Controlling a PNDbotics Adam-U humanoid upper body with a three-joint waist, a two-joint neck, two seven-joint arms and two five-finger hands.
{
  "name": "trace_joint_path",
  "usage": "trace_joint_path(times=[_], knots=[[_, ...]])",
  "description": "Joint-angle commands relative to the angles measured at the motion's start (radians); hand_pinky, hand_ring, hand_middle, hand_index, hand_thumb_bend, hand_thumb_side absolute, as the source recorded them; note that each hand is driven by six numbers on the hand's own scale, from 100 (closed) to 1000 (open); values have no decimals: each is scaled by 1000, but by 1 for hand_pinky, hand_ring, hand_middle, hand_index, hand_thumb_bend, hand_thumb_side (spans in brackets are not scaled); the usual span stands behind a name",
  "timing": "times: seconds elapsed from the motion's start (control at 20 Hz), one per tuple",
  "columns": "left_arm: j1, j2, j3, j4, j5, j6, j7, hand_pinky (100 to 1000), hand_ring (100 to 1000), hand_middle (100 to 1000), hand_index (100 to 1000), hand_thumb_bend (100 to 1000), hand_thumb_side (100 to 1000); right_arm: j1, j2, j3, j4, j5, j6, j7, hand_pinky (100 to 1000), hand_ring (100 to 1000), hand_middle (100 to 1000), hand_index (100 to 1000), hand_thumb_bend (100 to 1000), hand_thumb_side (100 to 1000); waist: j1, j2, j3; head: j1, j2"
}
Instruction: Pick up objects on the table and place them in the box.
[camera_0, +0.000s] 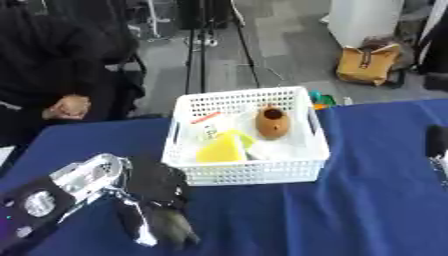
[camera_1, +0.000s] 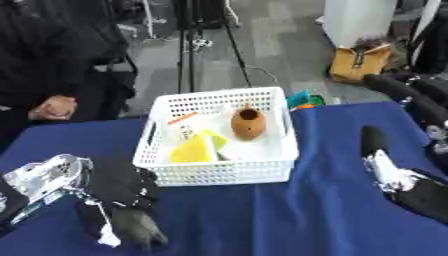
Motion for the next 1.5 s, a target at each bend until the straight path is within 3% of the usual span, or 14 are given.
trace_joint_path(times=[0.05,1.0,1.05,1.5], knots=[[-9,18,0,1,16,-113,-106,933,884,774,901,382,1000,-15,-24,-12,-4,8,3,-11,697,761,751,943,100,1000,-1,-20,2,4,-2],[-23,20,0,-17,46,-86,-108,889,804,620,788,192,1000,-12,-26,-11,0,11,3,-21,702,764,748,943,100,1000,0,-24,7,5,-5],[-24,20,1,-16,45,-83,-108,879,785,585,760,104,974,-12,-26,-12,0,11,3,-22,703,764,748,943,100,1000,0,-24,6,5,-5],[-31,14,0,-4,34,-68,-113,851,755,533,705,100,881,-14,-26,-15,0,11,6,-27,705,765,746,943,100,1000,0,-25,6,6,-4]])
